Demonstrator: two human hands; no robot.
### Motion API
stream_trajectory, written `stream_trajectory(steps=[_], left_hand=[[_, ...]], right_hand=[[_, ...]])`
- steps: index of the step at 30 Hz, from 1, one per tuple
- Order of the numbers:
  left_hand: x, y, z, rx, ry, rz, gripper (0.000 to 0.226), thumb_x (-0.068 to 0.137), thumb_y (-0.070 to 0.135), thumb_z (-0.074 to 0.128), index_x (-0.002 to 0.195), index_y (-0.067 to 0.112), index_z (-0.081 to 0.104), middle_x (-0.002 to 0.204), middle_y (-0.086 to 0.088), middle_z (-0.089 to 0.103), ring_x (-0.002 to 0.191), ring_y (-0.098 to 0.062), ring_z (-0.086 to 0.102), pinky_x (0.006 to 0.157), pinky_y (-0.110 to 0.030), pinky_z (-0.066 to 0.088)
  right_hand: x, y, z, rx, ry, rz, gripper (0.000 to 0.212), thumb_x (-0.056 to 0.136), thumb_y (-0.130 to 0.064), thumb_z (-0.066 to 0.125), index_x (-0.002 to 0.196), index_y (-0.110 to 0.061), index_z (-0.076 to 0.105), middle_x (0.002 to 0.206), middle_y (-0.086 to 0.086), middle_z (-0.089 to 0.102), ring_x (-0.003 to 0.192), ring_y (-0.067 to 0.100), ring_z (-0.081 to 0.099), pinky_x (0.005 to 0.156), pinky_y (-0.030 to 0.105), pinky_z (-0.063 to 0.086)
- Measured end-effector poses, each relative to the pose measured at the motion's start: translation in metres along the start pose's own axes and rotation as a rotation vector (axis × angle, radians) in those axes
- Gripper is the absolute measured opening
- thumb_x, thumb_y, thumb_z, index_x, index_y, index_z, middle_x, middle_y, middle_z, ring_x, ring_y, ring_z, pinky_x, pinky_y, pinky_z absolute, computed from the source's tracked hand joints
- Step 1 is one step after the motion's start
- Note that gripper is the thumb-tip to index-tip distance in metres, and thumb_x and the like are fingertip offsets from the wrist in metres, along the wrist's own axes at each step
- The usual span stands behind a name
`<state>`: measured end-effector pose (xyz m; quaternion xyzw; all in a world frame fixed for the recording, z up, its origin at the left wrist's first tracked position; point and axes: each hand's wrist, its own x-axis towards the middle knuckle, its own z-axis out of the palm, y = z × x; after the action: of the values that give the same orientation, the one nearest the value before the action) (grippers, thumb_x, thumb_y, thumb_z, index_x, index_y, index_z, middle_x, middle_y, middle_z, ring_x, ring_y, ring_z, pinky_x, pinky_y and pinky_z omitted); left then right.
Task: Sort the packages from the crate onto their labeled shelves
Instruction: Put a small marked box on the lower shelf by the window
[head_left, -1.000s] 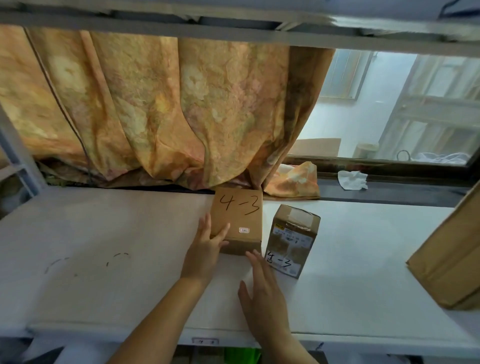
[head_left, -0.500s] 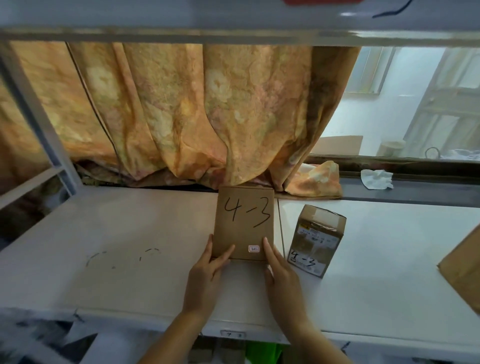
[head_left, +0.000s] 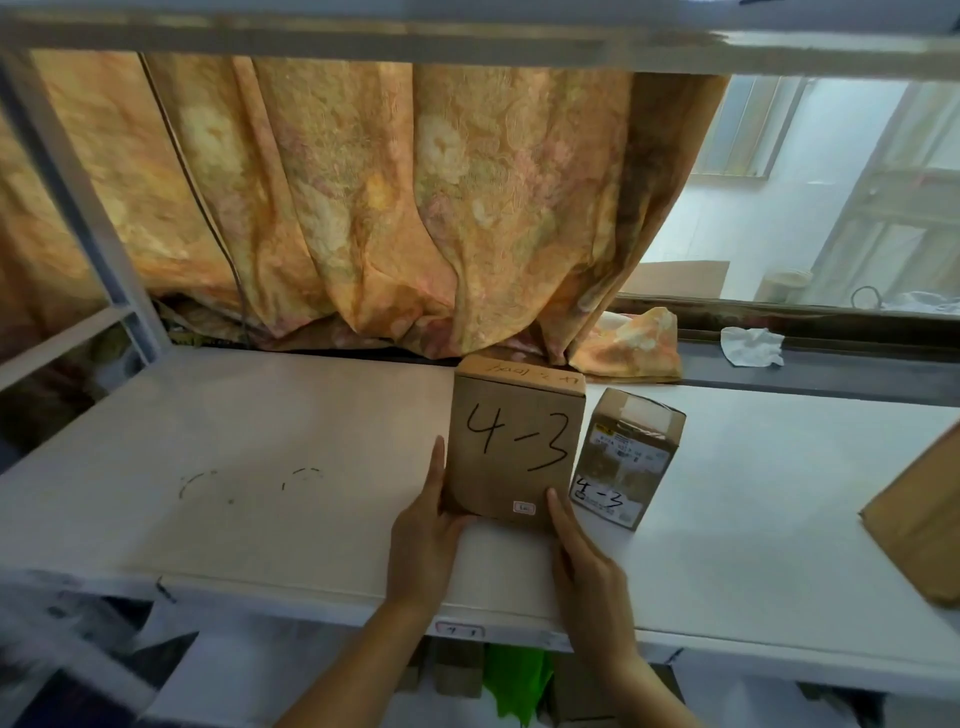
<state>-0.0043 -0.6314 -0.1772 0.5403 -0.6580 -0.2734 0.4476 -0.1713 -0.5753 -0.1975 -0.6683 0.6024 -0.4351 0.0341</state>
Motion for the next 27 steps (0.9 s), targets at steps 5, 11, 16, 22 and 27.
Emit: stream_trajectory(steps=[5,11,16,22,27], left_hand=[[-0.006,-0.003,0.006,0.049,-0.023,0.002,0.083,0.089,0.019,0.061,0.145,0.034,0.003,0.126,-0.001,0.059,0.101,-0.001,0.053,0.091,-0.013,0.039],[-0.005,-0.008,0.009,0.061,-0.046,-0.023,0.085,0.090,0.013,0.059,0.145,0.038,0.000,0.123,0.004,0.058,0.099,-0.006,0.059,0.095,-0.025,0.046],[-0.017,-0.005,0.001,0.132,-0.117,-0.080,0.086,0.092,0.019,0.057,0.143,0.038,-0.009,0.141,0.002,0.045,0.120,-0.013,0.050,0.102,-0.024,0.036],[-0.054,0.011,-0.049,0.384,-0.232,-0.096,0.072,0.096,0.027,0.048,0.141,0.037,-0.008,0.156,0.005,0.016,0.139,-0.012,0.025,0.110,-0.020,0.017],[-0.080,0.050,-0.107,0.713,-0.272,0.078,0.061,0.099,0.023,0.044,0.149,0.022,0.008,0.157,0.000,0.008,0.144,-0.016,0.013,0.115,-0.036,0.026]], right_hand=[[-0.006,0.006,-0.003,-0.032,-0.010,-0.013,0.101,0.085,0.003,0.063,0.143,-0.055,0.004,0.141,-0.007,0.036,0.104,0.031,0.065,0.087,0.039,0.049],[-0.009,0.006,-0.006,-0.016,-0.058,-0.029,0.100,0.088,0.000,0.058,0.141,-0.058,-0.003,0.144,-0.007,0.031,0.111,0.030,0.061,0.090,0.039,0.049],[-0.016,0.006,-0.018,-0.024,-0.055,-0.024,0.087,0.088,-0.008,0.052,0.143,-0.055,0.003,0.142,0.007,0.044,0.105,0.033,0.065,0.083,0.043,0.053],[-0.041,-0.016,-0.041,0.042,-0.130,-0.030,0.100,0.077,0.007,0.070,0.146,-0.044,0.018,0.138,-0.003,0.044,0.112,0.014,0.058,0.091,0.030,0.047],[-0.019,-0.085,-0.051,0.026,-0.316,-0.206,0.056,0.089,0.000,0.059,0.138,-0.022,0.044,0.141,0.002,0.047,0.128,0.020,0.048,0.104,0.037,0.042]])
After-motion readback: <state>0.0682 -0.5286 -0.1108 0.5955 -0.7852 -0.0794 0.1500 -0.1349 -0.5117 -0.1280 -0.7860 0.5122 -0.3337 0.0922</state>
